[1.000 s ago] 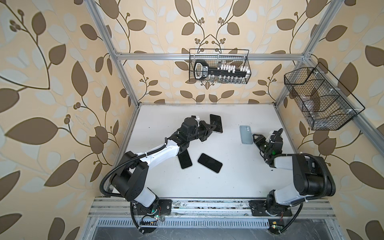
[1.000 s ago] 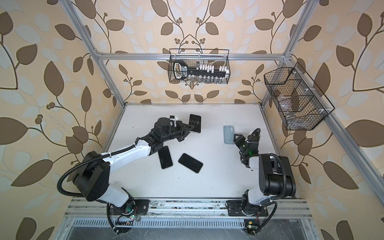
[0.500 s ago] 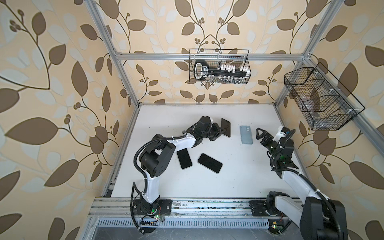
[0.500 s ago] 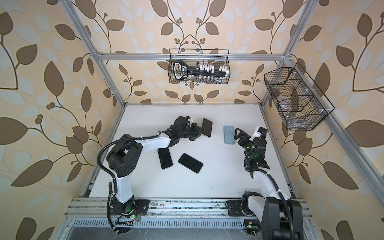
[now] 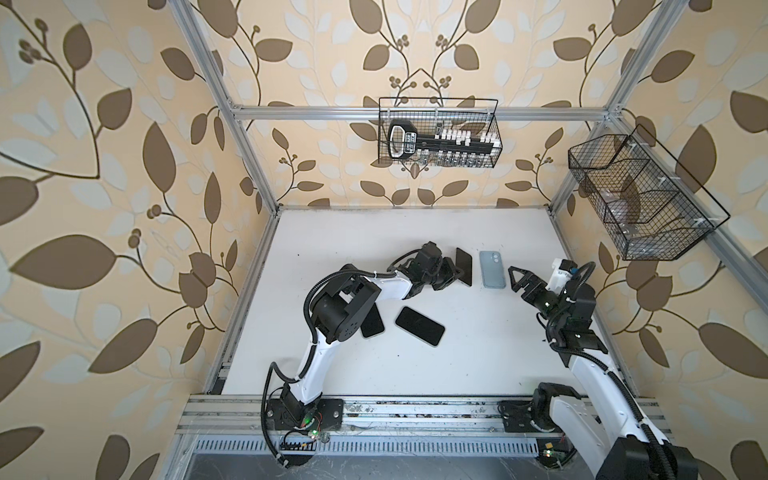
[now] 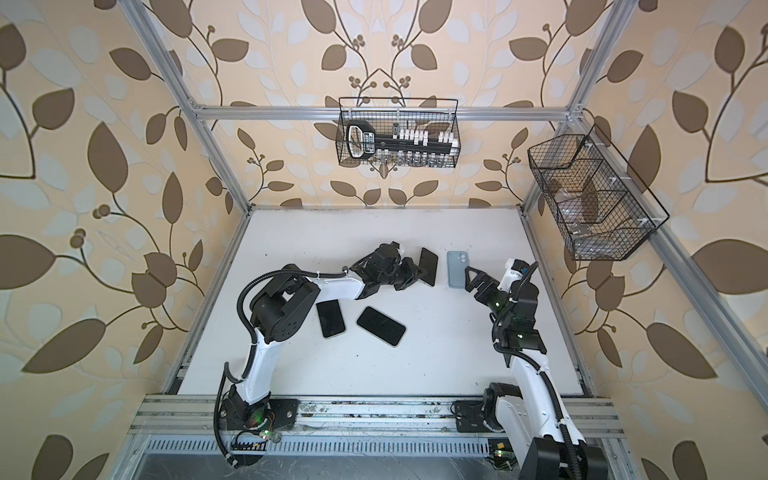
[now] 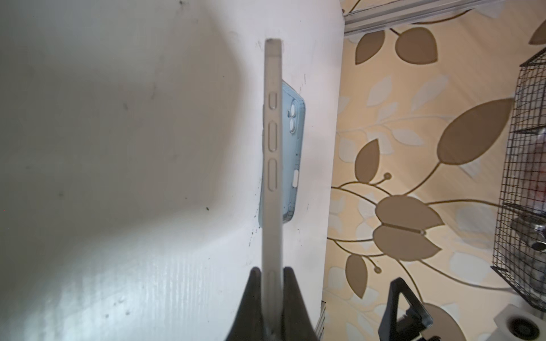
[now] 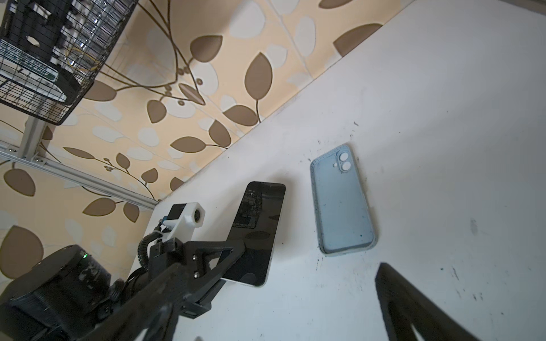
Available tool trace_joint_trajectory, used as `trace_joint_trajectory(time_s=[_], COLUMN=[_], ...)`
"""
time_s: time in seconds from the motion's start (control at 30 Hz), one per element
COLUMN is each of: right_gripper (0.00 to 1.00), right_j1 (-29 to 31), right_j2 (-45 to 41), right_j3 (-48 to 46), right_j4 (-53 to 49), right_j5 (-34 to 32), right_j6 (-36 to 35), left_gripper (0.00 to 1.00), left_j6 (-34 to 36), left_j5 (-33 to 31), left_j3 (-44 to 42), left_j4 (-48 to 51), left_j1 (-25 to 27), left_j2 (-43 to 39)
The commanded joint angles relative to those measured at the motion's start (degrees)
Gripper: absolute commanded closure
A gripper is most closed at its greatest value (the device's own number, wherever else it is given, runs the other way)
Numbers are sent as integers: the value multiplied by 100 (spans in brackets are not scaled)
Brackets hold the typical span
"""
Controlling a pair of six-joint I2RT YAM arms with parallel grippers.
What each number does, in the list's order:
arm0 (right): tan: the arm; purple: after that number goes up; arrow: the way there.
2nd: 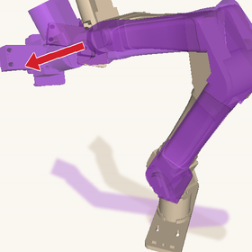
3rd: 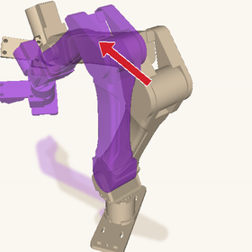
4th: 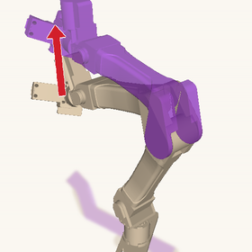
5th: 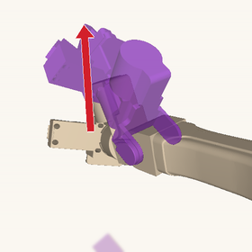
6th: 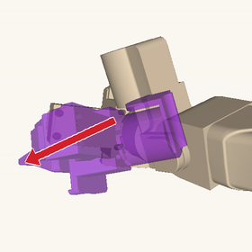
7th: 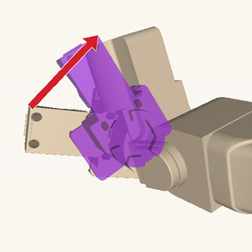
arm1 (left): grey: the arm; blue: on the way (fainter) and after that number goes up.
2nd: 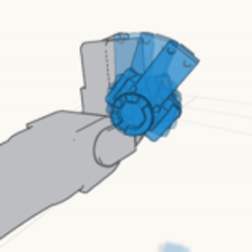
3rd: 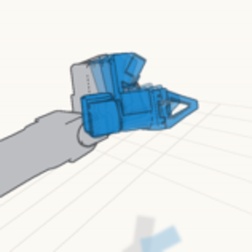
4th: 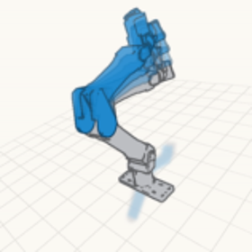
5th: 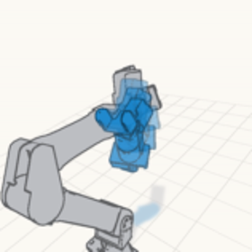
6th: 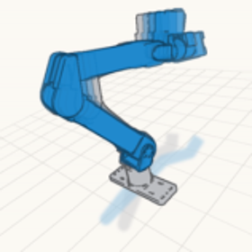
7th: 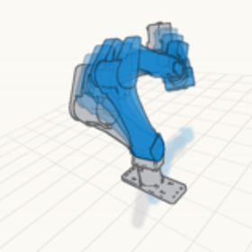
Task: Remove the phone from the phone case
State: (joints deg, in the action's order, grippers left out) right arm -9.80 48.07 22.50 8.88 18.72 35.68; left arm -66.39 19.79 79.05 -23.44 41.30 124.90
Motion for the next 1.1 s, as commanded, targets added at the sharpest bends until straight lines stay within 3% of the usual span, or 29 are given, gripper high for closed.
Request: trace_joint_trajectory(time_s=[0.0,0.33,0.77,1.07], right_gripper=[0,0,0,0], right_j1=[-80,-345,-573,-587], right_j2=[-180,-355,-165,-186], right_j3=[115,-248,-460,-492], right_j4=[-262,-155,173,159], right_j5=[209,224,417,448], right_j6=[-113,-25,81,138], left_gripper=[94,89,70,63], left_j6=[72,-134,-291,-296], left_j5=[-340,-573,-692,-714], left_j3=[355,650,534,445], left_j4=[-532,-715,-949,-954], left_j1=[27,54,98,106], left_j2=[101,573,812,798])
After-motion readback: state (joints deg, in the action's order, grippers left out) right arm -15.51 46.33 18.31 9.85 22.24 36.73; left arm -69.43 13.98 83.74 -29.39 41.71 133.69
